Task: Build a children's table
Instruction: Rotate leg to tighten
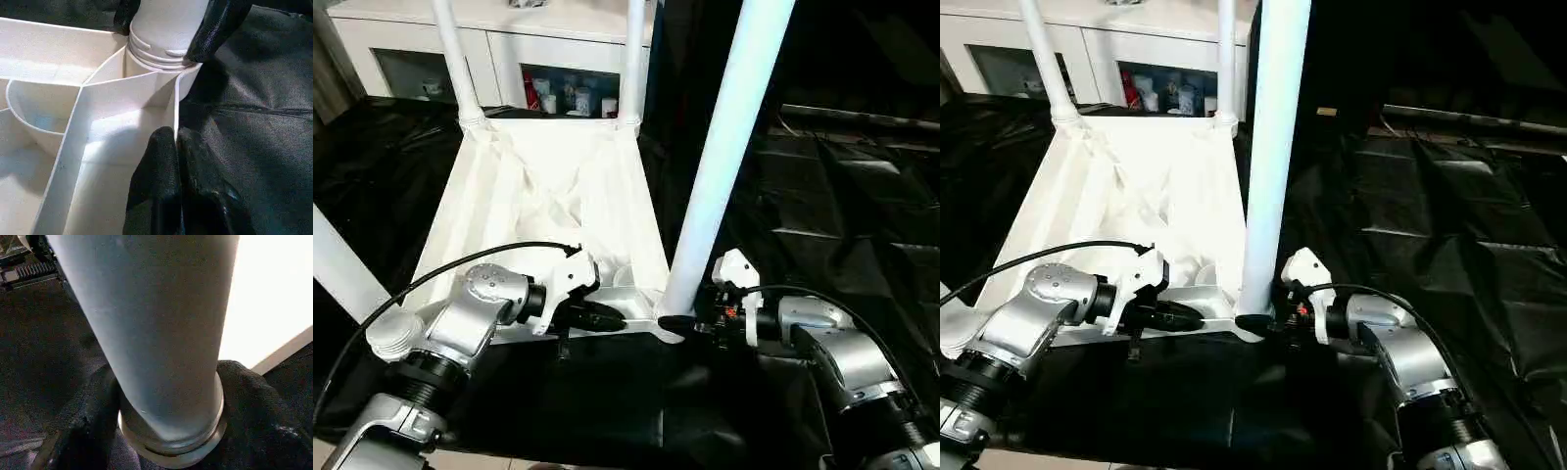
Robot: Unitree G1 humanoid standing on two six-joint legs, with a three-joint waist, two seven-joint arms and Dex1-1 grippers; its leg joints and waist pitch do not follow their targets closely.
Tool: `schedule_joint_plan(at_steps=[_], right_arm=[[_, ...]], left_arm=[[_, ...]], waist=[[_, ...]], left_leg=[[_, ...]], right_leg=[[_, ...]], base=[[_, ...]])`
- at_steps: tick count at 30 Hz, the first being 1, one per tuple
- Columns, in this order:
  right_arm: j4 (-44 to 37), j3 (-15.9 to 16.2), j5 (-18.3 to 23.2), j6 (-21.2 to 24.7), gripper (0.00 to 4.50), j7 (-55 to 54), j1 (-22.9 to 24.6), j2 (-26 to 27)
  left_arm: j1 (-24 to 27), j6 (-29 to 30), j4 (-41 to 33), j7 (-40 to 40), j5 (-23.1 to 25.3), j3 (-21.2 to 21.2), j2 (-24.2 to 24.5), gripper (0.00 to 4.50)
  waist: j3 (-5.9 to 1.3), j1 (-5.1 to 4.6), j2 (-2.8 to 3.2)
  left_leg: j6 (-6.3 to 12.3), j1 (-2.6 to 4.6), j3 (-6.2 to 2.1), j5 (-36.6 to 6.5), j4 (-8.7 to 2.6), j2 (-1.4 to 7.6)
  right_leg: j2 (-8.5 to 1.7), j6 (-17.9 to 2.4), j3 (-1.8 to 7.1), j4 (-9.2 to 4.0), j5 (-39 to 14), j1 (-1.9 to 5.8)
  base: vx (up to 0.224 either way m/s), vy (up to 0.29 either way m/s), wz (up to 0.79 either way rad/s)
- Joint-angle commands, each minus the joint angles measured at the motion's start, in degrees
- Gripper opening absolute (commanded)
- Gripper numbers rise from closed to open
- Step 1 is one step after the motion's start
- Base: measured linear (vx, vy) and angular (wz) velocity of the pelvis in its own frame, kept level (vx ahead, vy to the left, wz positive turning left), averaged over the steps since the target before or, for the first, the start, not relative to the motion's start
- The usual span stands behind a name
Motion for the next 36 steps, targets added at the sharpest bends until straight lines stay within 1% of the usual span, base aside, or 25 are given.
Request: schedule_joint_plan(at_steps=[1, 4, 6, 7, 8, 9, 11, 12, 13, 14, 15, 16, 17, 20, 22, 23, 24, 26, 28, 30, 31, 32, 33, 34, 36], right_arm=[[-0.6, -0.3, 0.6, -1.0, 2.67, -0.8, 1.3, 0.9], [0.0, -0.8, 0.0, -0.9, 2.67, -3.9, 1.9, 2.1], [1.8, -2.1, -2.0, -1.7, 2.66, -11.1, 2.3, 4.9], [2.9, -2.9, -2.8, -2.1, 2.66, -15.0, 2.3, 6.6], [3.8, -3.5, -3.3, -2.4, 2.66, -18.0, 2.3, 7.9], [5.9, -5.0, -4.3, -2.9, 2.66, -24.8, 2.2, 10.9], [7.2, -6.3, -4.9, -2.9, 2.66, -30.1, 1.9, 13.3], [8.2, -7.3, -5.5, -2.9, 2.66, -35.0, 1.6, 15.6], [8.6, -7.8, -5.8, -2.9, 2.65, -37.4, 1.4, 16.7], [8.9, -8.2, -6.4, -2.7, 2.65, -40.2, 1.2, 18.0], [9.0, -8.5, -6.8, -2.6, 2.65, -42.1, 1.1, 18.9], [9.0, -8.5, -6.8, -2.6, 2.65, -42.1, 1.1, 18.9], [9.1, -8.0, -7.7, -3.0, 2.65, -43.5, 0.9, 19.8], [9.2, -6.4, -9.4, -4.6, 2.65, -44.9, 0.4, 21.6], [8.7, -5.5, -9.6, -5.9, 2.65, -43.4, 0.4, 21.6], [8.1, -5.5, -8.7, -6.5, 3.0, -41.4, 0.5, 21.4], [7.6, -5.5, -8.0, -7.1, 3.21, -40.0, 0.5, 21.0], [6.5, -5.2, -6.9, -7.4, 3.34, -37.1, 0.4, 19.9], [5.0, -4.5, -5.9, -6.8, 3.56, -32.7, 0.2, 17.8], [3.3, -3.7, -4.7, -5.1, 3.77, -27.6, 0.0, 15.0], [2.6, -3.3, -4.5, -4.4, 3.77, -25.5, 0.0, 13.6], [2.4, -3.2, -4.4, -4.2, 3.77, -24.7, 0.0, 13.2], [1.1, -2.8, -3.2, -2.8, 3.77, -20.3, 0.1, 10.6], [0.5, -2.8, -2.6, -2.2, 3.77, -18.4, 0.1, 9.6], [-0.3, -2.8, -1.9, -1.4, 3.77, -15.4, 0.2, 7.7]], left_arm=[[1.3, 0.5, 1.5, 1.7, 1.0, -1.6, -1.2, 0.0], [1.0, 0.0, 2.8, 5.7, 2.2, -1.1, -2.8, 0.0], [0.0, 0.6, 4.8, 11.4, 3.7, -0.8, -5.5, 0.0], [-0.6, 1.1, 6.0, 13.9, 4.3, -0.7, -7.0, 0.0], [-1.0, 1.5, 6.9, 15.8, 4.7, -0.6, -8.2, 0.0], [-2.3, 1.3, 9.2, 20.1, 6.0, -0.9, -11.0, 0.0], [-3.1, 1.2, 10.8, 23.0, 6.8, -1.3, -13.3, 0.0], [-3.8, 1.3, 12.0, 25.3, 7.7, -2.0, -15.3, 0.0], [-4.1, 1.2, 12.6, 26.5, 8.1, -2.3, -16.3, 0.0], [-4.5, 1.3, 13.1, 27.6, 8.5, -2.7, -17.4, 0.0], [-4.7, 1.3, 13.4, 28.4, 8.8, -2.8, -18.2, 0.0], [-4.7, 1.3, 13.4, 28.4, 8.8, -2.8, -18.2, 0.0], [-4.9, 0.9, 13.6, 28.8, 9.4, -3.5, -18.9, 0.0], [-5.4, 0.0, 14.5, 29.3, 10.7, -4.4, -20.2, 0.0], [-5.6, -0.7, 14.8, 29.2, 11.3, -4.6, -19.9, 0.0], [-5.5, -1.0, 14.6, 28.3, 11.4, -4.6, -19.2, 0.0], [-5.4, -1.3, 14.5, 27.7, 11.5, -4.6, -18.4, 0.0], [-5.1, -1.6, 14.1, 26.2, 11.6, -4.8, -17.1, 0.0], [-4.7, -1.1, 13.2, 24.3, 11.3, -4.8, -15.5, 0.0], [-4.2, -0.6, 12.2, 22.0, 11.3, -4.8, -13.6, 0.0], [-4.0, -0.3, 11.8, 20.8, 11.2, -4.8, -12.9, 0.0], [-3.9, -0.2, 11.6, 20.4, 11.1, -4.8, -12.6, 0.0], [-3.4, 0.3, 10.5, 17.6, 10.6, -5.0, -10.9, 0.0], [-3.2, 0.5, 10.0, 16.4, 10.4, -5.1, -10.2, 0.0], [-2.8, 0.8, 9.0, 13.9, 10.1, -5.3, -8.7, 0.0]], waist=[[-2.98, 0.0, 0.07], [-2.77, -0.05, -0.1], [-2.38, -0.17, -0.02], [-2.16, -0.46, 0.01], [-2.06, -0.42, -0.04], [-1.72, -0.75, -0.17], [-1.63, -0.84, -0.1], [-1.33, -1.14, 0.04], [-1.41, -1.17, 0.06], [-1.41, -1.22, 0.02], [-1.56, -1.24, 0.25], [-1.73, -1.29, 0.42], [-1.65, -1.49, 0.55], [-1.78, -1.78, 0.68], [-1.72, -1.89, 0.55], [-1.7, -1.91, 0.56], [-1.72, -1.96, 0.35], [-1.79, -2.06, 0.43], [-1.88, -2.06, 0.43], [-2.34, -1.85, 0.33], [-2.27, -1.78, 0.32], [-2.26, -1.76, 0.27], [-2.23, -1.75, 0.16], [-2.36, -1.59, 0.14], [-2.5, -1.44, 0.16]], left_leg=[[3.13, 1.14, -1.61, -7.7, -3.2, 3.75], [2.65, 1.07, -1.67, -9.1, -3.37, 3.75], [0.71, 1.36, -1.81, -13.4, -3.69, 3.81], [-0.44, 1.37, -1.93, -16.2, -3.87, 3.76], [-1.12, 1.61, -2.01, -17.7, -3.94, 3.77], [-2.29, 1.69, -2.31, -20.6, -4.07, 3.5], [-2.99, 2.01, -2.71, -22.8, -4.19, 3.54], [-3.55, 2.81, -2.92, -26.2, -3.98, 3.34], [-3.73, 3.09, -3.08, -27.0, -3.96, 3.31], [-3.69, 3.1, -3.23, -27.5, -4.04, 3.26], [-3.76, 3.0, -3.45, -27.9, -4.35, 3.42], [-3.86, 2.76, -3.56, -27.7, -4.77, 3.58], [-3.94, 2.54, -3.58, -28.2, -5.06, 3.64], [-4.17, 2.65, -3.48, -29.1, -5.19, 3.62], [-3.69, 2.52, -3.35, -29.0, -5.23, 3.56], [-3.59, 2.62, -3.31, -29.2, -5.17, 3.52], [-3.01, 2.46, -3.36, -28.8, -5.14, 3.47], [-2.39, 2.04, -3.35, -27.3, -5.2, 3.46], [-1.97, 1.81, -3.22, -25.6, -5.26, 3.6], [-0.51, 1.18, -2.88, -20.0, -5.1, 3.77], [0.31, 1.29, -2.6, -18.8, -4.91, 3.71], [0.53, 1.33, -2.55, -18.5, -4.84, 3.69], [0.76, 1.33, -2.43, -18.5, -4.79, 3.67], [1.23, 1.21, -2.36, -17.5, -4.54, 3.66], [1.89, 1.18, -2.16, -14.8, -4.38, 3.74]], right_leg=[[-4.37, -14.7, 2.5, -3.02, -0.7, 2.1], [-4.37, -14.3, 2.51, -3.32, -3.2, 2.01], [-4.47, -13.3, 2.57, -4.04, -10.4, 1.6], [-4.65, -12.1, 2.7, -4.53, -15.5, 1.31], [-4.72, -11.4, 2.68, -4.85, -18.4, 1.2], [-4.91, -8.7, 2.67, -5.67, -26.4, 0.89], [-5.08, -6.9, 2.5, -6.18, -31.0, 0.62], [-5.06, -4.7, 2.34, -7.29, -36.4, -0.21], [-5.09, -4.2, 2.2, -7.39, -37.5, -0.28], [-5.09, -3.8, 2.11, -7.49, -38.0, -0.21], [-5.06, -3.5, 2.08, -7.5, -36.8, -0.01], [-4.94, -4.0, 2.0, -7.24, -33.5, 0.35], [-4.75, -4.5, 1.98, -7.11, -30.8, 0.4], [-4.75, -5.4, 2.11, -6.95, -27.8, 0.29], [-4.76, -5.8, 2.31, -6.93, -26.6, 0.29], [-4.78, -5.9, 2.39, -6.98, -26.8, 0.17], [-4.91, -5.9, 2.48, -6.99, -27.2, 0.33], [-4.99, -6.0, 2.57, -6.89, -26.6, 0.59], [-4.96, -6.6, 2.63, -6.59, -24.1, 0.82], [-4.81, -8.4, 2.72, -5.66, -16.1, 1.62], [-4.69, -9.3, 2.73, -5.57, -14.5, 1.41], [-4.69, -9.6, 2.68, -5.53, -14.6, 1.47], [-4.75, -9.8, 2.7, -5.64, -15.2, 1.44], [-4.88, -10.1, 2.74, -5.63, -16.1, 1.66], [-4.88, -10.9, 2.76, -5.37, -13.3, 1.69]], base=[[0.0, 0.0, 0.0], [0.0, 0.0, 0.0], [0.0, 0.0, 0.0], [0.0, 0.0, 0.0], [-0.055, 0.001, 0.0], [-0.061, 0.001, -0.04], [-0.06, 0.002, -0.06], [-0.065, 0.006, -0.03], [-0.065, 0.006, -0.03], [-0.053, 0.013, -0.02], [0.0, 0.0, 0.0], [0.0, 0.0, 0.0], [0.0, 0.0, 0.0], [0.0, 0.0, 0.0], [0.0, 0.0, 0.0], [0.0, 0.0, 0.0], [0.0, 0.0, 0.0], [0.0, 0.0, 0.0], [0.0, 0.0, 0.0], [0.0, 0.0, 0.0], [0.0, 0.0, 0.0], [0.0, 0.0, 0.0], [0.0, 0.0, 0.0], [0.0, 0.0, 0.0], [0.0, 0.0, 0.0]])
